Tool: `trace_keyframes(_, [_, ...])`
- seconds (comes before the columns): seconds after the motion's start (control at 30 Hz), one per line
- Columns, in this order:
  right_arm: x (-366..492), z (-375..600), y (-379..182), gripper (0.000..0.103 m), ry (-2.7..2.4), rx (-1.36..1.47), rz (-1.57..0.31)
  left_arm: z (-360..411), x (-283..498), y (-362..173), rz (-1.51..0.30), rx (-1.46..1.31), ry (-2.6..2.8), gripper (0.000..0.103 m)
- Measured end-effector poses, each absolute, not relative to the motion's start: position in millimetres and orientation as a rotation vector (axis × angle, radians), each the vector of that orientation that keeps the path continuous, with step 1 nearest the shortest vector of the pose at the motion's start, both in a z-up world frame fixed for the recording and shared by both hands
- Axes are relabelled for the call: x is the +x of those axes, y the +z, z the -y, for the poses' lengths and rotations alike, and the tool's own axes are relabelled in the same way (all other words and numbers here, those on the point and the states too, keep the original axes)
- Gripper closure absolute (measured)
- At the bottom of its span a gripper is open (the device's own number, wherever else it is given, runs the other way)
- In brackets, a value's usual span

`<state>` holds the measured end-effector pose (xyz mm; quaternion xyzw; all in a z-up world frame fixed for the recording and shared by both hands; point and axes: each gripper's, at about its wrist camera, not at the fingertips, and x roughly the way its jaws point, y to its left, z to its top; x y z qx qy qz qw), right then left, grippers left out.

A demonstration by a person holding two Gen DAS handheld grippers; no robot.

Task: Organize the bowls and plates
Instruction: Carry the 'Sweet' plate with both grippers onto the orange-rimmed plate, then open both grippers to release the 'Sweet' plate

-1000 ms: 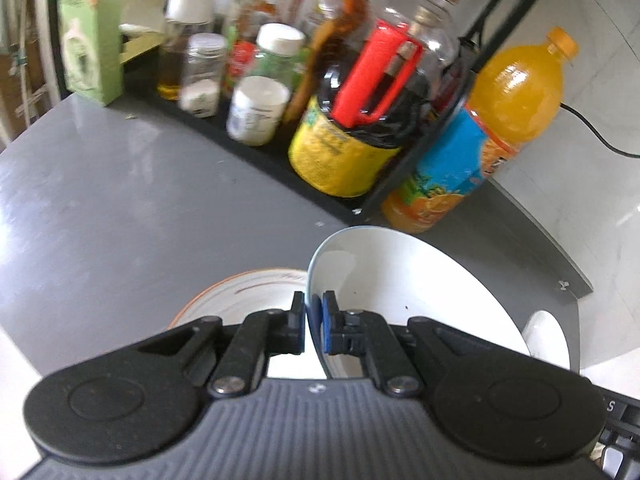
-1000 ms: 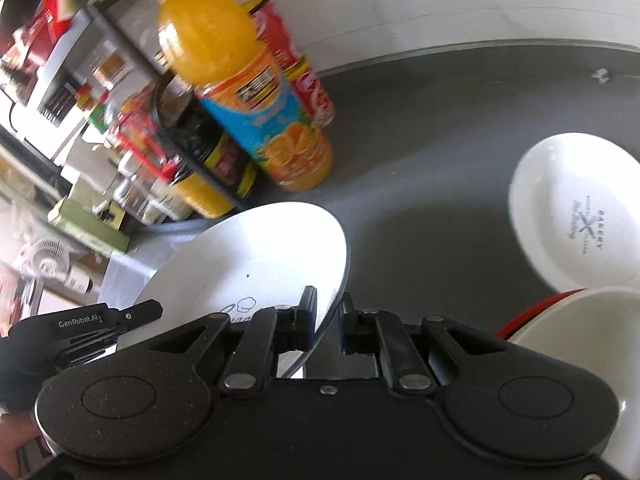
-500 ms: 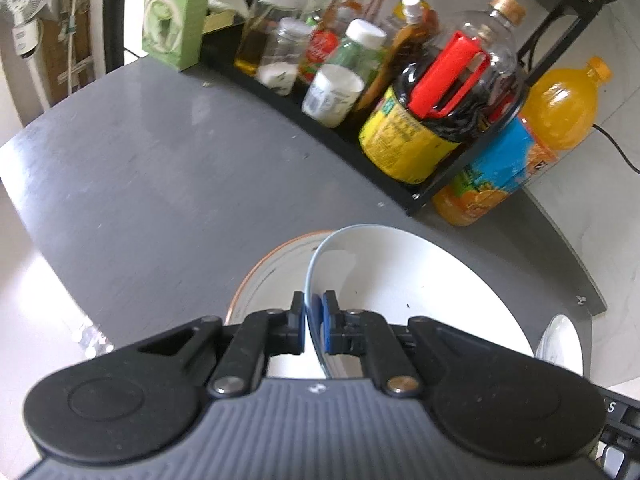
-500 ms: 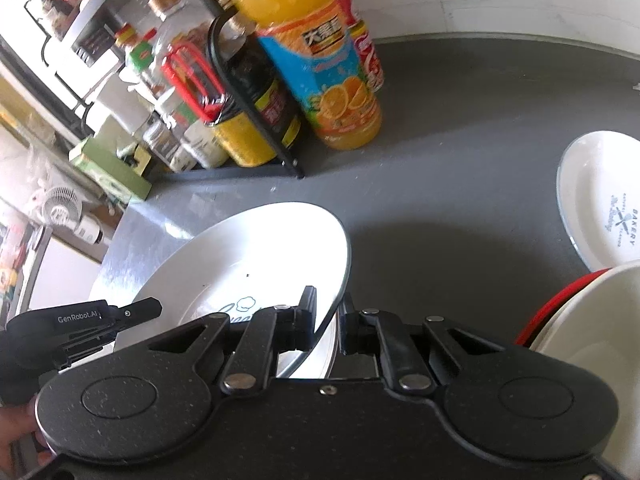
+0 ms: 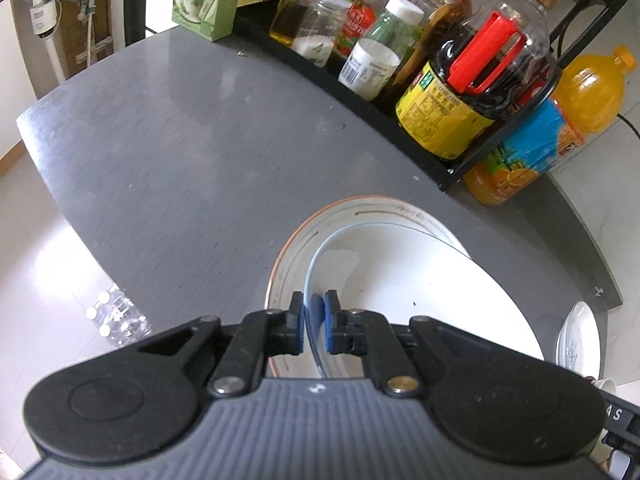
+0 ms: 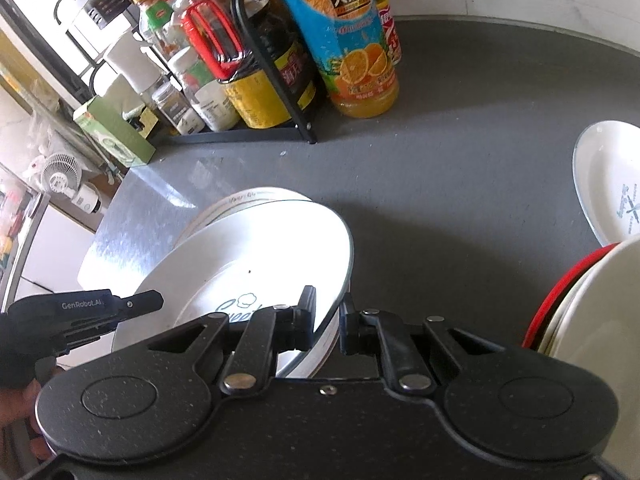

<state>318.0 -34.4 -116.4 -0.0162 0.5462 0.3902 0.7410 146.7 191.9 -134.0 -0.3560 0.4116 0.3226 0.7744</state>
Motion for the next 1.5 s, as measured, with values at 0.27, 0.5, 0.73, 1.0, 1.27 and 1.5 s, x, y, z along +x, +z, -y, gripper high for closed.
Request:
trace_keyframes(0.27, [315,36,-120,0.092,0.869,-0.041,-1.201,-180,145,-136,-0.941,-0.753,0.747,0.093])
trace_keyframes(0.5, [311,38,-129,0.092,0.838,-0.023,-1.230,-186,155,-141,-0.981,-0.709,0.716,0.091])
trace_keyframes(0.73, [299,35,-141,0.093,0.745,0.008,-1.254,-206,176,-155,-1.040,-0.632,0.602,0.087])
trace_keyframes(1.0, [291,23,-142,0.093,0.613,0.001,-1.226,-227,193,-162,-1.097,-0.626,0.459,0.086])
trace_keyframes(1.27, [288,18,-141,0.093,0.527,0.038,-1.235,-252,195,-163,-1.180,-0.712,0.349,0.085])
trace_keyframes(1.5, [280,18,-142,0.093,0.461,0.067,-1.230,-266,191,-158,-1.203,-0.762,0.299,0.085])
